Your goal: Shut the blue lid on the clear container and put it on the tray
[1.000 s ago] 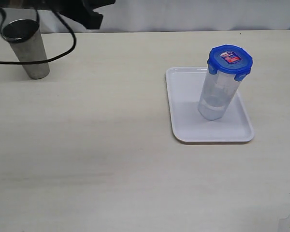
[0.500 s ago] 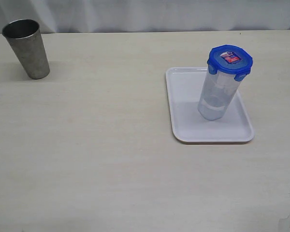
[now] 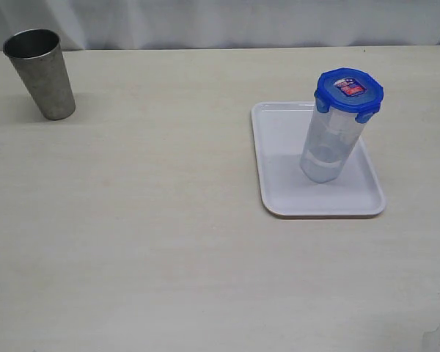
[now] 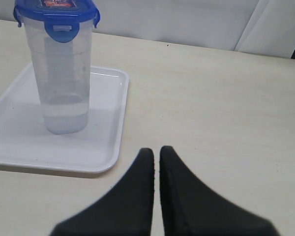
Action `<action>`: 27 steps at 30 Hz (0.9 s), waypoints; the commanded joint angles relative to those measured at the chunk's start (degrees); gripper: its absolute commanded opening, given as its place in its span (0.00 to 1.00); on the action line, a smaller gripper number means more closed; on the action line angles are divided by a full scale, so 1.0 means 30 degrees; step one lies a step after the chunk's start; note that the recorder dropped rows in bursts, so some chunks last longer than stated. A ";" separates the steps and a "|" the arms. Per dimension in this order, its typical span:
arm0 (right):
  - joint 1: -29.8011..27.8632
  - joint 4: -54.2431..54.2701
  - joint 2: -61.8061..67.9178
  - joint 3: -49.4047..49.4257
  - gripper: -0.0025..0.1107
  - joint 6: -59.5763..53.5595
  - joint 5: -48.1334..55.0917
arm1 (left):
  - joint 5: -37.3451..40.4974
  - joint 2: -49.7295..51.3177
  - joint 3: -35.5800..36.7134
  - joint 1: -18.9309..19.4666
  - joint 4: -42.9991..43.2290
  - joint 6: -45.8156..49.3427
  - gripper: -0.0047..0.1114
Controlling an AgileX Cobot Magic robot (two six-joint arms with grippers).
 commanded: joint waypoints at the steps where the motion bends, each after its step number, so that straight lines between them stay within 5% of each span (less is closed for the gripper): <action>1: -0.0129 -0.0121 -0.0071 0.0023 0.06 -0.0097 0.0035 | 0.0152 -0.0087 0.0092 0.0078 -0.1271 -0.0865 0.04; 11: -0.0129 -0.0121 -0.0071 0.0023 0.06 -0.0097 0.0035 | 0.2907 -0.0087 0.0092 0.0039 -0.9362 0.0211 0.04; 14: -0.0129 -0.0121 -0.0071 0.0023 0.06 -0.0097 0.0035 | 0.4119 -0.0087 0.0108 0.0039 -1.5534 0.5085 0.04; 19: -0.0129 -0.0121 -0.0071 0.0023 0.06 -0.0097 0.0035 | 0.4523 -0.0087 0.1219 0.0077 -2.7598 1.8158 0.04; 22: -0.0129 -0.0121 -0.0071 0.0023 0.06 -0.0097 0.0035 | 0.4159 -0.0523 0.2748 0.0077 -2.9540 2.2386 0.04; 27: -0.0129 -0.0121 -0.0071 0.0023 0.06 -0.0096 0.0000 | 0.4366 -0.3247 0.5144 0.1102 -2.9540 2.4623 0.04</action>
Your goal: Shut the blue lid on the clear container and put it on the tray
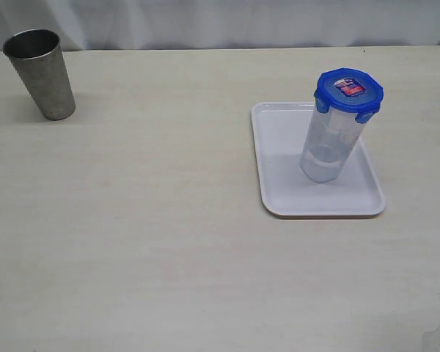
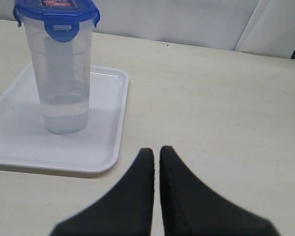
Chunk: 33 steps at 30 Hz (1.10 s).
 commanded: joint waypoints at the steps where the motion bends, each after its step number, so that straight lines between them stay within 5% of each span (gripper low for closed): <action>1: -0.0129 -0.0121 -0.0071 0.0023 0.06 -0.0062 0.0000 | 0.0105 -0.2812 0.2042 0.1195 -0.0737 0.2225 0.04; 8: -0.0129 -0.0121 -0.0071 0.0023 0.06 -0.0062 0.0002 | -0.1143 -0.4405 0.3673 0.3161 -0.0647 0.2773 0.04; 15: -0.0129 -0.0121 -0.0071 0.0023 0.06 -0.0062 0.0002 | 0.1429 -0.4405 0.3673 0.3566 -0.0793 0.3557 0.04; 22: -0.0129 -0.0121 -0.0071 0.0023 0.06 -0.0024 0.0002 | 0.5309 -0.4405 0.3673 0.4136 -0.4250 0.8992 0.04; 33: -0.0129 -0.0121 -0.0071 0.0023 0.06 -0.0024 0.0002 | 0.8740 -0.4405 0.3673 0.5294 -0.4030 0.8491 0.04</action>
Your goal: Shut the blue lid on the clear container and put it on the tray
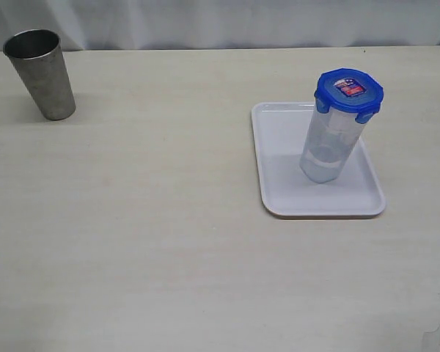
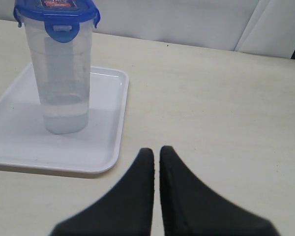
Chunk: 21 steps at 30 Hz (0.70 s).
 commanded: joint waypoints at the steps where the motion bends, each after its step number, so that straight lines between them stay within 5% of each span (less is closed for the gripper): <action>1: -0.0129 -0.0121 -0.0071 0.0023 0.06 -0.0024 0.0002 | 0.1669 -0.0047 0.0065 0.0873 0.0400 -0.0382 0.04; 21: -0.0129 -0.0121 -0.0071 0.0023 0.06 -0.0024 0.0002 | 0.2884 -0.0047 0.0065 0.0910 0.1221 -0.0382 0.04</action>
